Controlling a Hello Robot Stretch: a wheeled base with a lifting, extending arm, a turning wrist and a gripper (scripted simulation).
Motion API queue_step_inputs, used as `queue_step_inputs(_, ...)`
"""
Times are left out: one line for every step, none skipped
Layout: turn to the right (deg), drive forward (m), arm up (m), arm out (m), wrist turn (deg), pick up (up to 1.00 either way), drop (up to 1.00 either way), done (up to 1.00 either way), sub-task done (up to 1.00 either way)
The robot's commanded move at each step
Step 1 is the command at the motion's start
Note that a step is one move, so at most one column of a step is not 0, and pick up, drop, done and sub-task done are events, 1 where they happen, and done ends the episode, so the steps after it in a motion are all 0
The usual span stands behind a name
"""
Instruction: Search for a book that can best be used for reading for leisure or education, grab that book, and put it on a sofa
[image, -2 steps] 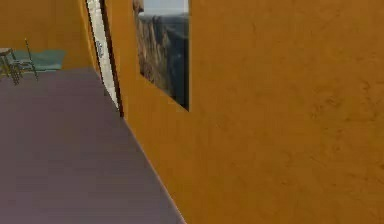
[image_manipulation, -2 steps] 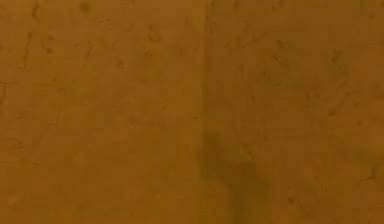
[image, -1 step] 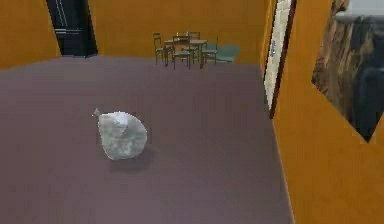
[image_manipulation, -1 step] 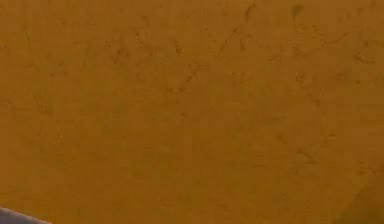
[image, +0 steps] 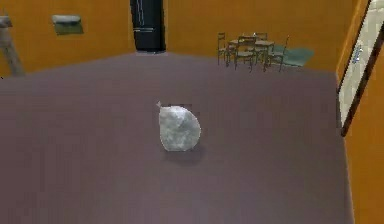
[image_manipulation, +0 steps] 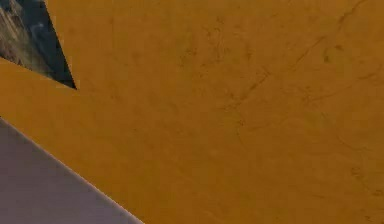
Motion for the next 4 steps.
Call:
queue_step_inputs(0.0, 0.3, 0.0, 0.0, 0.0, 0.0, 0.0, 0.0, 0.0)
queue_step_inputs(-45.0, 0.0, 0.0, 0.0, 0.0, 0.0, 0.0, 0.0, 0.0)
queue_step_inputs(-12.0, 0.0, 0.0, 0.0, 0.0, 0.0, 0.0, 0.0, 0.0)
queue_step_inputs(0.0, 1.0, 0.0, 0.0, 0.0, 0.0, 0.0, 0.0, 0.0)
